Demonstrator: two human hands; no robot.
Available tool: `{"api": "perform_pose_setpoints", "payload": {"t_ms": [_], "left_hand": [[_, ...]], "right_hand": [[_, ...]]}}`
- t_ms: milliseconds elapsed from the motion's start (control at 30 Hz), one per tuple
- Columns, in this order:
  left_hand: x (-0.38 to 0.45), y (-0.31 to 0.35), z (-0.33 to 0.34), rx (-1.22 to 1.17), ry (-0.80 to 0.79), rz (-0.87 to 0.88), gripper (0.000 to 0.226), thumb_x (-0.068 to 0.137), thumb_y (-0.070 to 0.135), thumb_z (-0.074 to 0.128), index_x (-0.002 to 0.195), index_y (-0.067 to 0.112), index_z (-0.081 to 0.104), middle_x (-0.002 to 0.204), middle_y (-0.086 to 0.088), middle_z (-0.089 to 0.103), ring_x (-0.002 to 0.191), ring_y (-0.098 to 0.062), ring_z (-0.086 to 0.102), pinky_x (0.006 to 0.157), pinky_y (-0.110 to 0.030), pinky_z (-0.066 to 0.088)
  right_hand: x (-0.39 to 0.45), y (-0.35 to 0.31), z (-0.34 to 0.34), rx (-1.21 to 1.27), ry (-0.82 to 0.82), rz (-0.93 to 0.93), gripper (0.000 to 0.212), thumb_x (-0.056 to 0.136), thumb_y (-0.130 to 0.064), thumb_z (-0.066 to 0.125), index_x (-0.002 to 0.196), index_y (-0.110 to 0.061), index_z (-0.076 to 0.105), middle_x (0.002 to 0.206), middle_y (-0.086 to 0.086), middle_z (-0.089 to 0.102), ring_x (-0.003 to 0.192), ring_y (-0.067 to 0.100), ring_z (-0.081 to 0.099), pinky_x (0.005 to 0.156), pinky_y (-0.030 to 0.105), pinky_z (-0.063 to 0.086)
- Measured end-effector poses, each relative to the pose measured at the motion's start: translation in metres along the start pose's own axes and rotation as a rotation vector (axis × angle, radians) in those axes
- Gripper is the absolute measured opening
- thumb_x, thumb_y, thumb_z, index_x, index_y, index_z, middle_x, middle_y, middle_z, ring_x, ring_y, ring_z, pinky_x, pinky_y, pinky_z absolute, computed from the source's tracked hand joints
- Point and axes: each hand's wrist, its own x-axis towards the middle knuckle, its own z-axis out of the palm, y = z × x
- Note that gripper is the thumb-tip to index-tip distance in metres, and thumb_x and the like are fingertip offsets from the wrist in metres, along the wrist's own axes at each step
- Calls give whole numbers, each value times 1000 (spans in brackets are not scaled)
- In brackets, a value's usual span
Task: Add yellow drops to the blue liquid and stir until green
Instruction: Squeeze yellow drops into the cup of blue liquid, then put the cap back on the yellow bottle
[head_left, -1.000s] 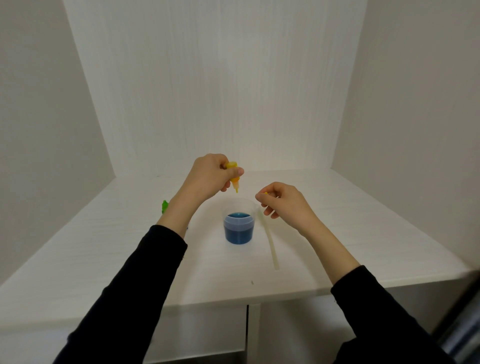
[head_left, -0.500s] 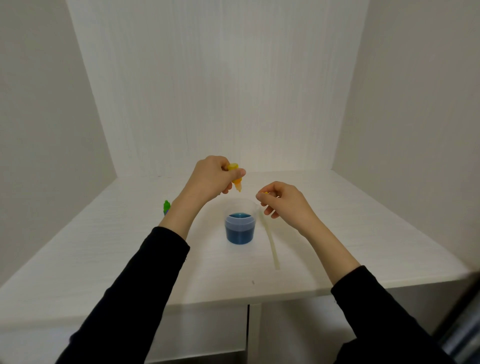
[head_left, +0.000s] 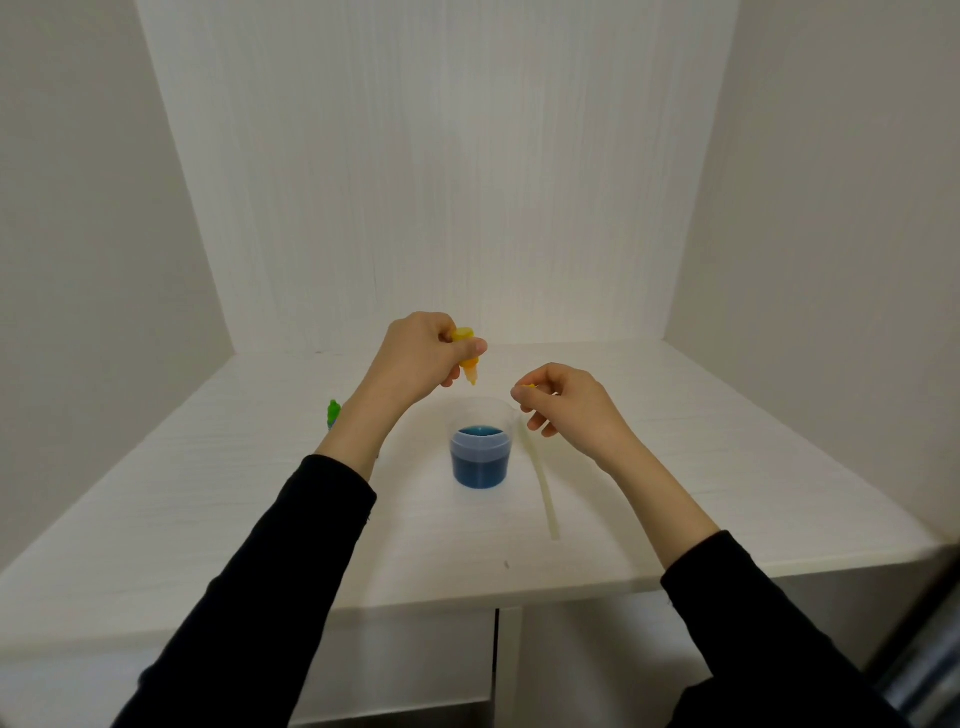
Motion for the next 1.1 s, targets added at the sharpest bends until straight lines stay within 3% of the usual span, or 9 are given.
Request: {"api": "perform_pose_setpoints", "payload": {"t_ms": [400, 567, 767, 900, 1100], "left_hand": [[-1, 0, 1, -23, 11, -5, 34, 90, 33, 67, 87, -1, 64, 65, -2, 63, 51, -9, 55, 49, -19, 39], [-5, -4, 3, -86, 65, -16, 27, 93, 32, 62, 86, 6, 63, 67, 0, 64, 55, -9, 57, 52, -20, 41], [-14, -24, 4, -526, 85, -161, 22, 94, 23, 62, 86, 2, 67, 69, -7, 63, 57, -14, 55, 54, -23, 46], [-21, -31, 4, -798, 34, -222, 17, 93, 18, 62, 86, 3, 67, 65, -4, 63, 54, -11, 56, 52, -20, 47], [-29, -30, -3, -968, -15, -235, 15, 93, 17, 62, 86, 6, 69, 62, -2, 66, 53, -9, 60, 53, -19, 50]], "right_hand": [[1, -1, -1, -1, 1, -11, 17, 86, -27, 62, 97, -14, 65, 84, 1, 68, 62, 9, 64, 55, 19, 48], [1, -5, -1, 56, 12, -53, 13, 86, -24, 62, 96, -16, 64, 87, 1, 68, 67, 11, 65, 58, 21, 49], [3, -17, 6, 190, 13, -159, 13, 85, -13, 64, 98, -18, 65, 93, 1, 69, 83, 13, 65, 65, 21, 53], [5, -21, 10, 175, 30, -226, 14, 84, -11, 65, 96, -18, 66, 89, -5, 68, 78, 5, 61, 65, 17, 52], [6, -30, 20, 108, -15, -288, 15, 83, -14, 66, 91, -26, 64, 89, -9, 67, 76, 1, 62, 70, 20, 54]]}}
